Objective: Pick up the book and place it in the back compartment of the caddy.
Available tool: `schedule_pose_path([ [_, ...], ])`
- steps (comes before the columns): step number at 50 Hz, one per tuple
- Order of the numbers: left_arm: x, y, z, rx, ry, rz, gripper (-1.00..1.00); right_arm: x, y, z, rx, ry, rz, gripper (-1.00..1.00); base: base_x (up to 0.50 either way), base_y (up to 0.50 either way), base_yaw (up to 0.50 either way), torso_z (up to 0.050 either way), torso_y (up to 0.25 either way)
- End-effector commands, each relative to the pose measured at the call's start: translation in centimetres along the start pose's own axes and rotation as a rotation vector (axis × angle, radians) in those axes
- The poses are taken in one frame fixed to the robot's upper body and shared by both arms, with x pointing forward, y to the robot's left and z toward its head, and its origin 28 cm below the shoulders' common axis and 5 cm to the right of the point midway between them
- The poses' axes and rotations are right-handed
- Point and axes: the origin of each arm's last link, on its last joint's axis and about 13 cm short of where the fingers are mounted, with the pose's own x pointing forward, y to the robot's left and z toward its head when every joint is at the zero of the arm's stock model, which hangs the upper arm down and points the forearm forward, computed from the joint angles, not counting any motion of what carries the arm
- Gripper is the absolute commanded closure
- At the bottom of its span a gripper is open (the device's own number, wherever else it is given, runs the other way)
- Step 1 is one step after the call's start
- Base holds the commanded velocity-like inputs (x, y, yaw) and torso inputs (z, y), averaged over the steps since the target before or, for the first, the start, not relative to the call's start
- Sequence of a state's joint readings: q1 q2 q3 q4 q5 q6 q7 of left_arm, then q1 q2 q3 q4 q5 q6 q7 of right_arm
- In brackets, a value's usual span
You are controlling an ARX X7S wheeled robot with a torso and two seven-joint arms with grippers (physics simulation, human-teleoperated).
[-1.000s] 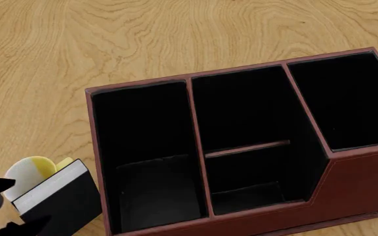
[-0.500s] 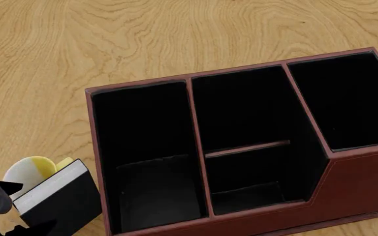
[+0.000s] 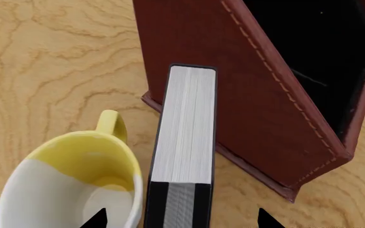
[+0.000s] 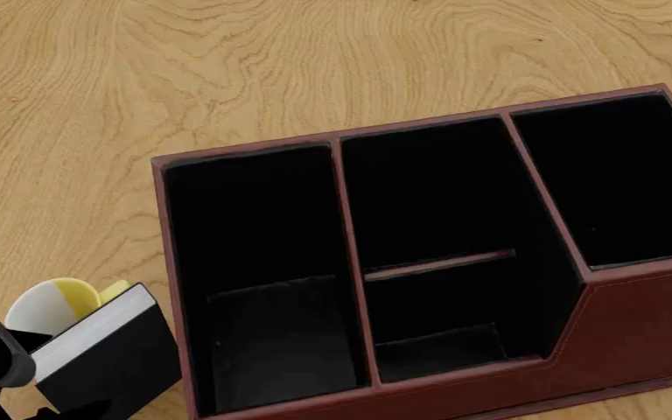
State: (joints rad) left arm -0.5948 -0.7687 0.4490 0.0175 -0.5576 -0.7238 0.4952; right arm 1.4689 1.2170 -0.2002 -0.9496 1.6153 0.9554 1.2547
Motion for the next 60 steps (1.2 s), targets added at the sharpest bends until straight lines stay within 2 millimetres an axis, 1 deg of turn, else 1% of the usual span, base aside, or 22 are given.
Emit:
schedule_pose_path([
  [1, 0.2, 0.0, -0.1, 0.001, 0.006, -0.005, -1.0, 0.0, 0.0, -0.1, 0.0, 0.003, -0.001, -1.0, 0.0, 0.0, 0.0, 0.0, 0.0],
  [10, 0.3, 0.0, -0.1, 0.0, 0.004, -0.009, -1.0, -0.1, -0.1, -0.2, -0.002, 0.005, -0.002, -1.0, 0.0, 0.0, 0.0, 0.0, 0.0],
  [11, 0.3, 0.0, -0.1, 0.0, 0.003, -0.009, 1.0, -0.2, 0.0, -0.2, -0.001, 0.005, -0.001, -1.0, 0.0, 0.0, 0.0, 0.0, 0.0],
  [33, 0.1, -0.2, 0.1, 0.008, -0.01, -0.013, 1.0, -0.1, 0.0, -0.1, 0.0, 0.004, -0.001, -1.0, 0.0, 0.0, 0.0, 0.0, 0.0],
  [52, -1.7, -0.7, 0.0, 0.013, -0.028, -0.006, 1.0, -0.3, -0.2, -0.1, 0.007, 0.0, -0.006, -1.0, 0.0, 0.0, 0.0, 0.0, 0.0],
  [60, -2.4, -1.3, -0.4, 0.016, -0.036, -0.008, 1.0, -0.4, -0.3, -0.1, 0.008, 0.001, -0.01, -1.0, 0.0, 0.0, 0.0, 0.0, 0.002],
])
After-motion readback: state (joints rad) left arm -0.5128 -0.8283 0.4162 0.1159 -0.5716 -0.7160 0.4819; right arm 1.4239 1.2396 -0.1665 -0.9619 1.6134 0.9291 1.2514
